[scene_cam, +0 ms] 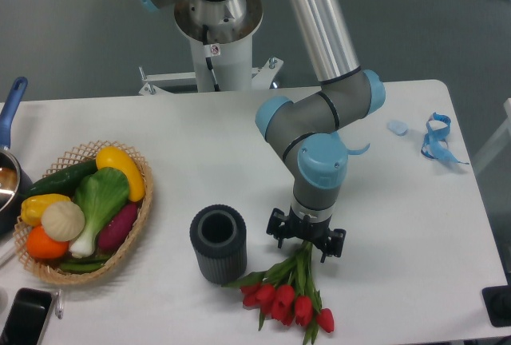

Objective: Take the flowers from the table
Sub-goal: 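Lower the gripper onto the tulip stems and close it, then lift the grasped tulip bunch up off the table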

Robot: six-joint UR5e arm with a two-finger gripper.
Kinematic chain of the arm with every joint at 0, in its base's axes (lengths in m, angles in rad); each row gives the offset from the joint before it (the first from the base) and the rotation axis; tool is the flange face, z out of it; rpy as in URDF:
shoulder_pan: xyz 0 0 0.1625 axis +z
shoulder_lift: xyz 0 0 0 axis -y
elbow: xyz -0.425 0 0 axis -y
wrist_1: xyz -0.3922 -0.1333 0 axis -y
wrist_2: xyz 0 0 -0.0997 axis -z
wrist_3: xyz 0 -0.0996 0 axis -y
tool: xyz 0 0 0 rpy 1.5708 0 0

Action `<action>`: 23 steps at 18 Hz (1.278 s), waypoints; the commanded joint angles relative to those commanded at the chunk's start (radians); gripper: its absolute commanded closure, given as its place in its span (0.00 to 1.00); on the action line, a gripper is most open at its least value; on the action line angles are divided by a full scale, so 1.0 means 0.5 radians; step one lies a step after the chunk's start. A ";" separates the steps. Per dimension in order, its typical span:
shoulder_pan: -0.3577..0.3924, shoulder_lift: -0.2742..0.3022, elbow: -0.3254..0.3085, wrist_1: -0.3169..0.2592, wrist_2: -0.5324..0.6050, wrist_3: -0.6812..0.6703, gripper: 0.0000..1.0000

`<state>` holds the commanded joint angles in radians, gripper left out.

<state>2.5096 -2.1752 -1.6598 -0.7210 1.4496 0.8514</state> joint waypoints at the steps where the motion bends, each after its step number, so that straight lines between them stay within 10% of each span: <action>1: 0.000 0.000 0.000 0.000 0.000 -0.006 0.40; 10: 0.003 0.009 0.052 0.000 -0.003 -0.015 0.72; 23: 0.092 0.307 0.291 0.000 -0.229 -0.006 0.79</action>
<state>2.5555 -2.0219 -1.5143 -0.7210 1.3349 0.8483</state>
